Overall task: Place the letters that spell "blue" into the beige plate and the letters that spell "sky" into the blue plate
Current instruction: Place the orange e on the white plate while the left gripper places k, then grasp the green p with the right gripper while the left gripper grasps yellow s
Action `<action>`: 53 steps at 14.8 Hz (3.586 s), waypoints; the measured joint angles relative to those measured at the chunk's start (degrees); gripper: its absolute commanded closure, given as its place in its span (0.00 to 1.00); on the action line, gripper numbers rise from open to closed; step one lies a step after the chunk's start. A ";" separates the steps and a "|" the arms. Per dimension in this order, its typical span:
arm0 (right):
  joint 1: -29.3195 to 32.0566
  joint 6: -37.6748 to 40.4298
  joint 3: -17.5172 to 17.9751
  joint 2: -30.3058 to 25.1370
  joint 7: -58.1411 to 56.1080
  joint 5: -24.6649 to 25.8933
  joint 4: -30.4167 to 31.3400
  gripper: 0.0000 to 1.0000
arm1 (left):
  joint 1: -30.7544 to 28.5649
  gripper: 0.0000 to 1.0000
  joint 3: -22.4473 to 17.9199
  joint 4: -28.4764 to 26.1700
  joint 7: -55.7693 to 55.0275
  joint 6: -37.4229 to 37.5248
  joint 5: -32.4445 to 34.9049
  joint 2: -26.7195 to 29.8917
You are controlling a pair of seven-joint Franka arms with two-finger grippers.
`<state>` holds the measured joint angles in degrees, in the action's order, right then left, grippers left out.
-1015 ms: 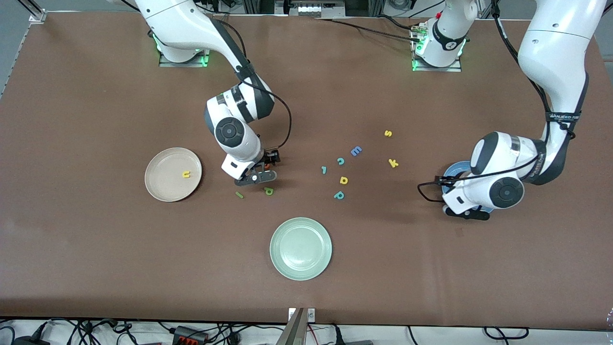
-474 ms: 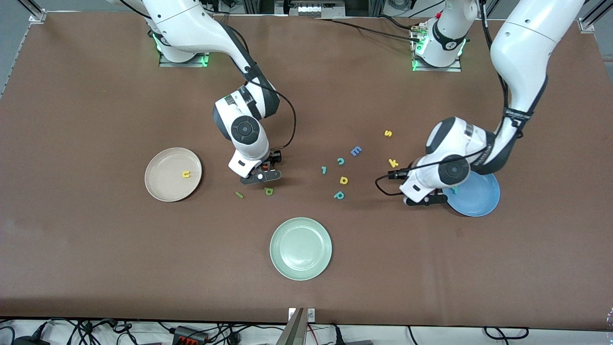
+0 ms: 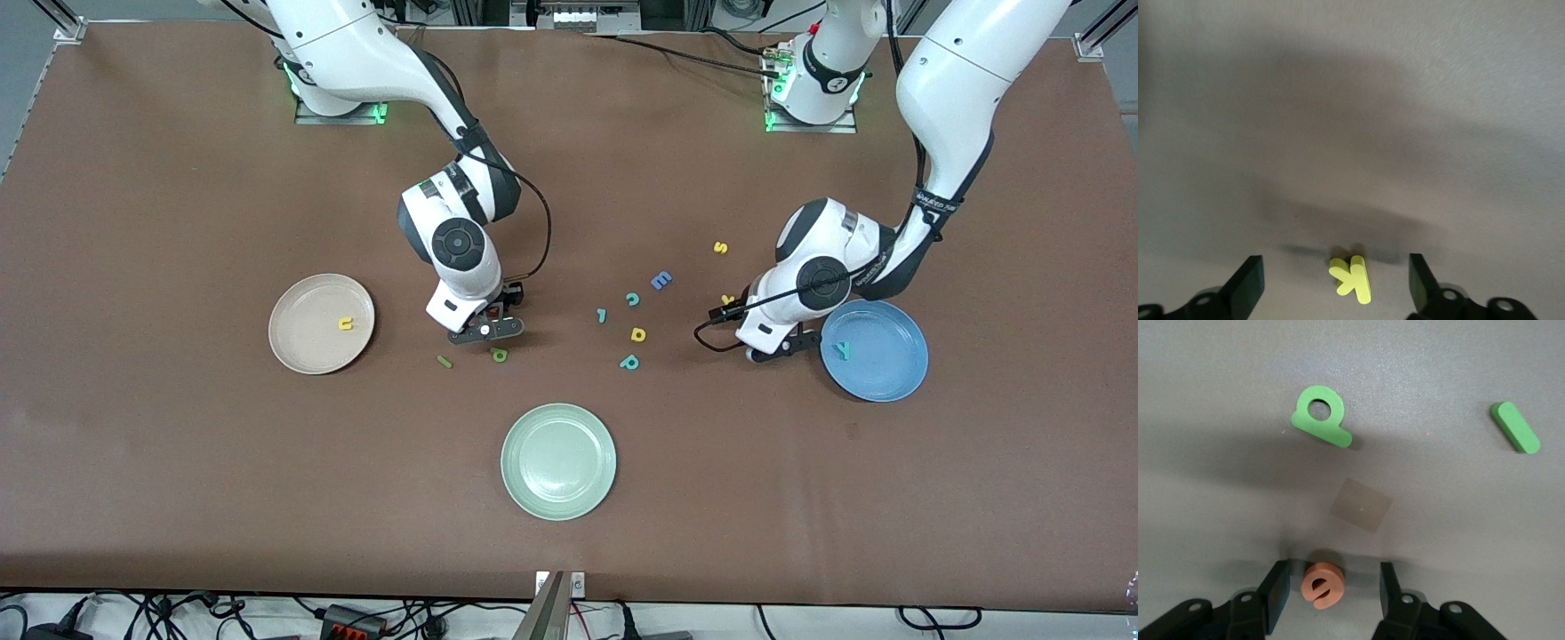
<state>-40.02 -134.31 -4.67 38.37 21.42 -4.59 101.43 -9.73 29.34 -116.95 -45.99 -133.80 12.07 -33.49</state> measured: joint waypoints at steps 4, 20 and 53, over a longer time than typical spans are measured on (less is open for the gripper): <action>-0.06 0.50 0.01 0.11 0.00 0.02 -0.09 0.68 | 0.00 0.36 0.00 -0.82 -1.46 -0.86 0.00 0.05; 10.21 13.58 -9.52 -3.75 -4.84 0.17 -2.02 0.86 | -0.09 0.90 0.57 -1.16 -1.88 -1.43 0.02 1.08; -0.29 4.23 -3.55 8.66 18.25 -0.78 -16.25 0.07 | -15.80 0.00 7.74 10.59 34.49 24.29 5.95 2.03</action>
<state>-40.32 -130.08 -8.22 47.03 39.67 -5.38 85.19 -25.54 37.08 -106.36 -11.50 -109.51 18.02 -31.46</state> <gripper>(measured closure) 0.000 0.000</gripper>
